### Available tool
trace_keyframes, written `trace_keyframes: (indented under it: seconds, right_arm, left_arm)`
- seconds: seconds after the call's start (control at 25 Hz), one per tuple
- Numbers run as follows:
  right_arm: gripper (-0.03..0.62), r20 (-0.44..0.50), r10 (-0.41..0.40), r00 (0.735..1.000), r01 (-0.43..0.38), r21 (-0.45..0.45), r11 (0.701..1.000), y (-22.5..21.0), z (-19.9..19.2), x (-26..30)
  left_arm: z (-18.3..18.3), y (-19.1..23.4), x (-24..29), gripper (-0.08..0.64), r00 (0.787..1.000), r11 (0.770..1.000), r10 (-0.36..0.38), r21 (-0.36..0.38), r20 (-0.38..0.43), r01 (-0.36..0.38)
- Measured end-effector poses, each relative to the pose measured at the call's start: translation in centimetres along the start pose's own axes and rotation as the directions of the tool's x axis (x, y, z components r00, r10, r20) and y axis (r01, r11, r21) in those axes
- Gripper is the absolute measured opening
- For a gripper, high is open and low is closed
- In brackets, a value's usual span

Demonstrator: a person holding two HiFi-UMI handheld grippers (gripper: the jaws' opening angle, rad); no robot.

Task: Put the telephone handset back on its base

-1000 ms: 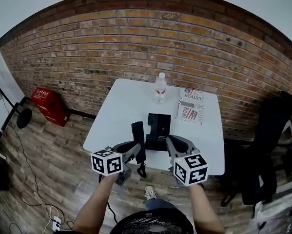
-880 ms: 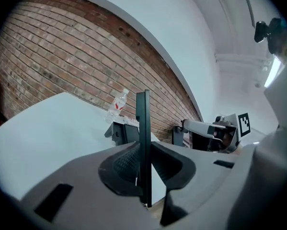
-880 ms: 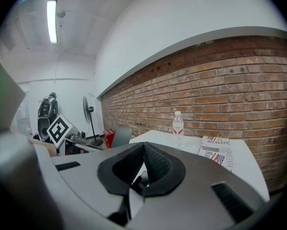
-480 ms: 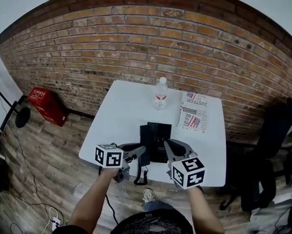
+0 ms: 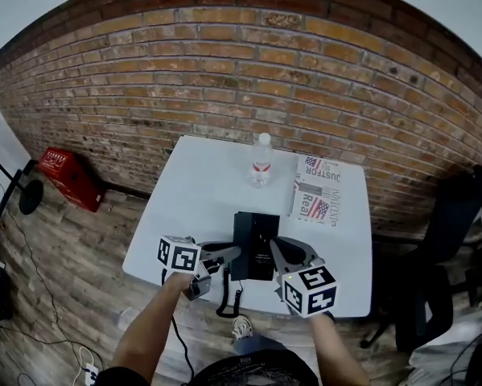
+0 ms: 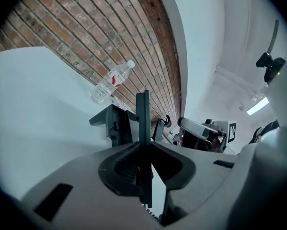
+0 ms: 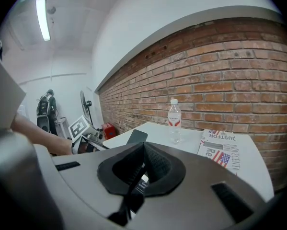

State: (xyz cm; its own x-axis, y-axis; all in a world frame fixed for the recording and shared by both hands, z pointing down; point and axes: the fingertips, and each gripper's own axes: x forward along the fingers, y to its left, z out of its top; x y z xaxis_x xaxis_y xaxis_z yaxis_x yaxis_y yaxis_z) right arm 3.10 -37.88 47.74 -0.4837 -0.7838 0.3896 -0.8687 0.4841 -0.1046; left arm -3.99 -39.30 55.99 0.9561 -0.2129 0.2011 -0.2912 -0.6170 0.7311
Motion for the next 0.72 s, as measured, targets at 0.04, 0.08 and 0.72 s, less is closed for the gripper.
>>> trace_keyframes:
  seconds: [0.04, 0.08, 0.72]
  right_arm:
    - [0.002, -0.004, -0.001, 1.000, 0.001, 0.000, 1.000, -0.2, -0.1, 0.2]
    - [0.002, -0.007, -0.001, 1.000, 0.001, 0.001, 1.000, -0.3, -0.2, 0.3]
    - [0.002, -0.031, 0.043, 0.999, -0.043, -0.012, 0.999, -1.4, -0.1, 3.0]
  left_arm:
    - [0.1, 0.3, 0.2, 0.072, 1.000, 1.000, -0.009, -0.008, -0.004, 0.009]
    - [0.1, 0.6, 0.3, 0.072, 1.000, 1.000, -0.018, -0.014, -0.009, 0.018]
    - [-0.4, 2.9, 1.9, 0.074, 0.989, 0.983, -0.121, -0.146, -0.083, 0.108]
